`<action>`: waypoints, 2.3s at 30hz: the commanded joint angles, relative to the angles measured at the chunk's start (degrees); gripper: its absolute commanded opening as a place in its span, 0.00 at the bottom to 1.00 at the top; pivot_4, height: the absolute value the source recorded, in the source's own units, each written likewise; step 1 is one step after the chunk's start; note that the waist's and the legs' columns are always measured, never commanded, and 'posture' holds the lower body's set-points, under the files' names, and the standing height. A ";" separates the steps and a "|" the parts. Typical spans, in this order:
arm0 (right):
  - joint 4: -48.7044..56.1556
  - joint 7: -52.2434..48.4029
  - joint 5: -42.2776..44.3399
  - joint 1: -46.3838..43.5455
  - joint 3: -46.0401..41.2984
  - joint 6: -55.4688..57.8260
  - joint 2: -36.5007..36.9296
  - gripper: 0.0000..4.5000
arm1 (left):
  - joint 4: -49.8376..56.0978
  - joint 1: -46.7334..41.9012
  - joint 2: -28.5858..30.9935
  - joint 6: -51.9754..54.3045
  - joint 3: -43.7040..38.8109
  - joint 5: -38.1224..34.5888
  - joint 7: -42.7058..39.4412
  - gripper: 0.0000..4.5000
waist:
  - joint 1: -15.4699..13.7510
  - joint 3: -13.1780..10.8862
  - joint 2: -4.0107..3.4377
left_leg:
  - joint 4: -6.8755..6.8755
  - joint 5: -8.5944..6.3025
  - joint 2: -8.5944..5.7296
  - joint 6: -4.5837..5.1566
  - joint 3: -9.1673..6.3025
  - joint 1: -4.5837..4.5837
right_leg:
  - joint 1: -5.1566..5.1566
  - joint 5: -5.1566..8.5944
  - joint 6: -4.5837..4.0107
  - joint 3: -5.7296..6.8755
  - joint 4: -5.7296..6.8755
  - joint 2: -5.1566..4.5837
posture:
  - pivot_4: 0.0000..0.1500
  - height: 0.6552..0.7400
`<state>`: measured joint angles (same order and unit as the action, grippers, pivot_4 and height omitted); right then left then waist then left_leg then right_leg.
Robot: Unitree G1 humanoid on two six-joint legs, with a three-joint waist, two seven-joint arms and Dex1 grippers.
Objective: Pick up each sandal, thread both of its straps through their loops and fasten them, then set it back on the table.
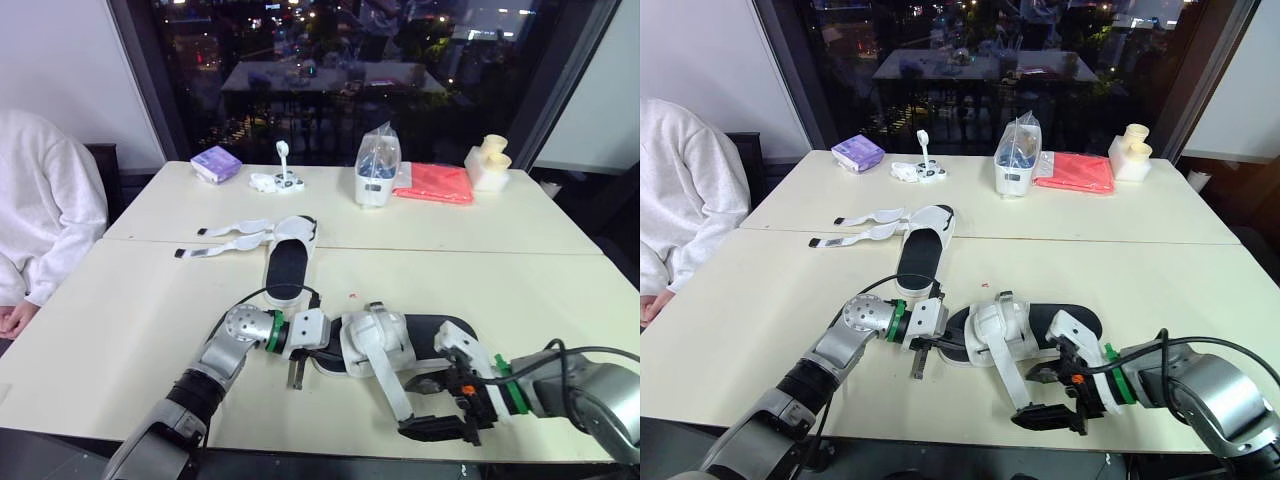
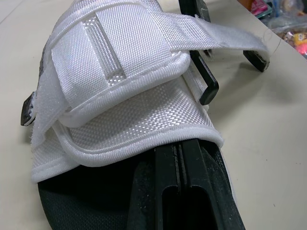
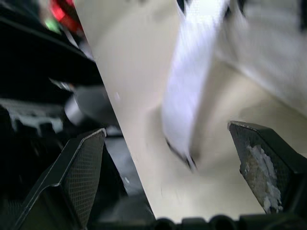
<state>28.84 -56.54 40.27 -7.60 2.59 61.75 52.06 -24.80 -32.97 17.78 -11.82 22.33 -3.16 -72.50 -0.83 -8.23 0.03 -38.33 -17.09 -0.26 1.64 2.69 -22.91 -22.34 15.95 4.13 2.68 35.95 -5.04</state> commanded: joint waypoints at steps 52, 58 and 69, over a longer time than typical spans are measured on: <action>-17.19 7.84 -5.59 -20.65 8.30 -3.84 -11.04 0.01 | 0.37 4.34 0.42 2.85 5.29 3.83 -1.45 0.00 | 0.08 0.61 0.28 | 0.00 -0.09 -0.26 0.20 -0.11 -0.15 | -0.02 -0.01 -0.01 -0.01 -0.06 -0.20 | 1.00 1.00; -13.89 5.83 -8.24 -20.12 10.37 -7.19 -8.19 0.01 | 0.27 4.26 0.51 2.79 5.36 3.85 -1.50 0.00 | 0.06 0.62 0.30 | 0.01 -0.11 -0.26 0.23 -0.12 -0.17 | -0.04 -0.01 -0.01 0.00 -0.11 -0.20 | 1.00 1.00; -7.68 8.32 -7.97 -19.48 9.17 -6.65 -11.36 0.01 | -0.05 4.12 0.47 2.64 5.25 3.82 -1.14 0.00 | 0.13 0.62 0.29 | 0.02 -0.12 -0.26 0.25 -0.12 -0.20 | 0.02 -0.01 -0.01 0.00 -0.31 -0.20 | 1.00 1.00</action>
<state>19.18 -48.67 31.34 -27.26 12.85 54.46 41.11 -21.89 -31.27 17.60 -10.52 23.14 -2.96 -72.07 -0.70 -7.60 0.33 -38.31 -17.21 -0.52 1.89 2.57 -23.10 -22.32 15.94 4.12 2.68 35.65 -5.25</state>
